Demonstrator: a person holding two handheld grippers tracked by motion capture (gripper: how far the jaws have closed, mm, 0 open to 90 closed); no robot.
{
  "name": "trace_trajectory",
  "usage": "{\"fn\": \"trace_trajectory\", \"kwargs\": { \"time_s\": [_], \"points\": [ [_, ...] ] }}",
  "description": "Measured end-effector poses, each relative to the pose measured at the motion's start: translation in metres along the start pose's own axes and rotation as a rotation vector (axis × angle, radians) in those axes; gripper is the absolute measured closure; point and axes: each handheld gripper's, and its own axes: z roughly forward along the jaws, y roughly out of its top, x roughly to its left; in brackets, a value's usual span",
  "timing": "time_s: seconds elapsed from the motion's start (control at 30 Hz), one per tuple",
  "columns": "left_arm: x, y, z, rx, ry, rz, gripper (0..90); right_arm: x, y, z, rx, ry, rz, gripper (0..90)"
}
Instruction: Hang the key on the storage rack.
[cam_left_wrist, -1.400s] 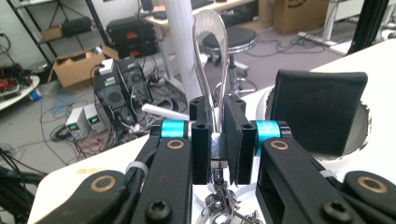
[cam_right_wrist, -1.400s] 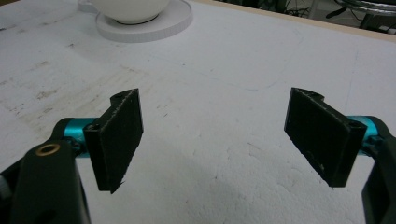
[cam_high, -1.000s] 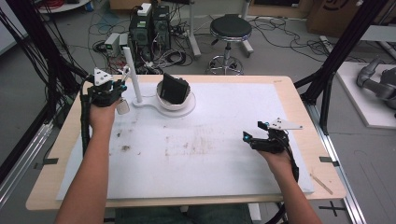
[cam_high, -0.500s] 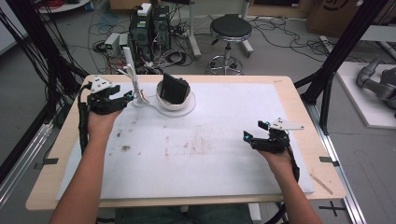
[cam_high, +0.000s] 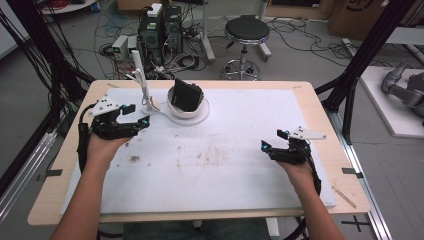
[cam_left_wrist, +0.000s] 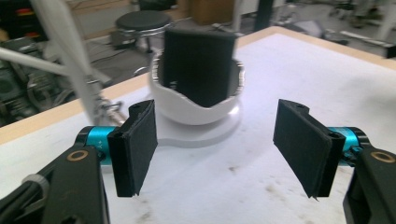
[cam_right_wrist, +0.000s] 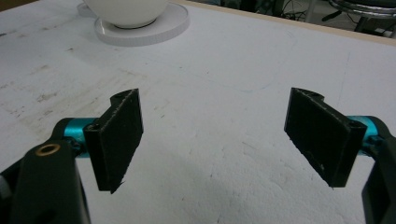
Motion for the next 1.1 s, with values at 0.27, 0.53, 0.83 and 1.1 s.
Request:
{"fn": "trace_trajectory", "kwargs": {
  "time_s": [0.27,0.53,0.83,1.1],
  "points": [
    [-0.021,-0.015,-0.003,0.007,-0.133,0.034,28.5,-0.001,-0.001,0.000,0.001,-0.007,0.001,19.7],
    [-0.029,-0.041,-0.002,0.041,-0.181,0.032,25.3,-0.002,-0.002,0.000,0.006,-0.002,0.000,19.7],
    [-0.034,-0.062,0.005,0.120,-0.240,0.033,22.0,-0.002,-0.005,0.003,0.029,0.001,-0.020,19.7],
    [-0.040,-0.062,0.009,0.128,-0.276,0.042,21.8,-0.002,-0.006,0.002,0.025,0.003,-0.014,19.7]
  ]
}}
